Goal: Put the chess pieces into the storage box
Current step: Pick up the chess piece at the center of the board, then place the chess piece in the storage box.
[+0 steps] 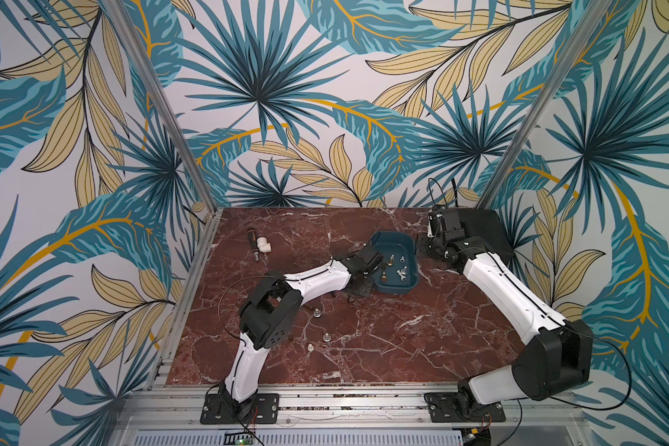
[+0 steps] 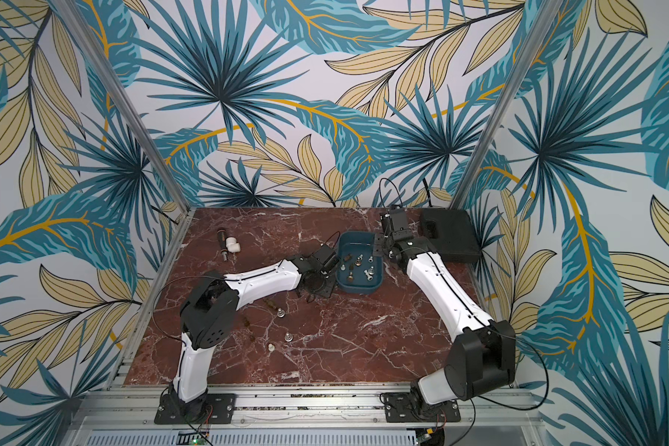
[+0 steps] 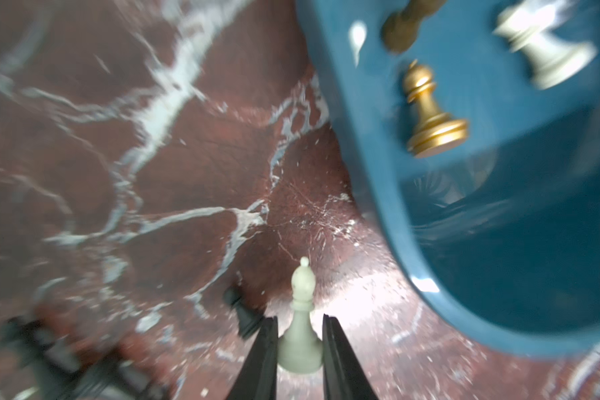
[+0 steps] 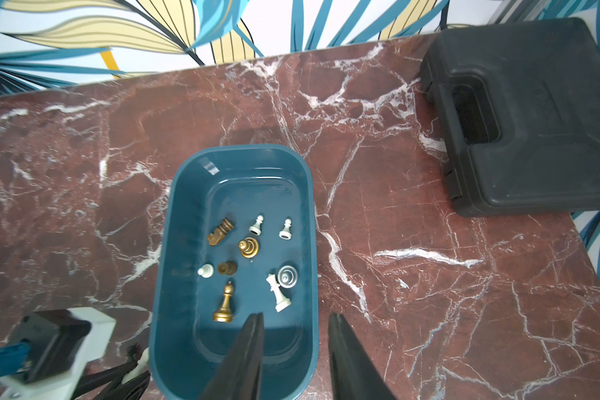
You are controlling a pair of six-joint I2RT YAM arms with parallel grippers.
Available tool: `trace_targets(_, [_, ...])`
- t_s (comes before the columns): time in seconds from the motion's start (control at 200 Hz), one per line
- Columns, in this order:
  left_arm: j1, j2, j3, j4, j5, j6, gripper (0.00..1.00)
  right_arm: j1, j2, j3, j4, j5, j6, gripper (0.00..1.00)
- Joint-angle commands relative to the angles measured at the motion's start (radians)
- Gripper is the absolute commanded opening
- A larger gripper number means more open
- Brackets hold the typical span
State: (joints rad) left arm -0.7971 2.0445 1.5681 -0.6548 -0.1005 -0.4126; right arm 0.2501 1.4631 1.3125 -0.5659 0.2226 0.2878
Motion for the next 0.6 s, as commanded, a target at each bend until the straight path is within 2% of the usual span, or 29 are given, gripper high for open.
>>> trace_targets(0.0, [-0.002,-0.078,0.052,-0.005,-0.040,0.034,0.19,-0.004,-0.042,0.001,0.009,-0.024,0.001,0.36])
trace_targets(0.155, [-0.001,-0.034,0.093,0.091,0.030,0.094,0.20,-0.003,-0.073,-0.021,0.019,-0.029,0.005,0.37])
trace_targets(0.255, [-0.002,0.021,0.175,0.092,0.036,0.112,0.20,-0.003,-0.086,-0.038,0.014,-0.041,0.007,0.37])
trace_targets(0.441, [-0.002,0.130,0.298,0.141,0.194,0.143,0.22,-0.003,-0.116,-0.082,0.012,-0.034,0.002,0.37])
trace_targets(0.596, [-0.008,0.235,0.415,0.103,0.242,0.153,0.24,-0.003,-0.128,-0.096,0.012,-0.035,0.001,0.37])
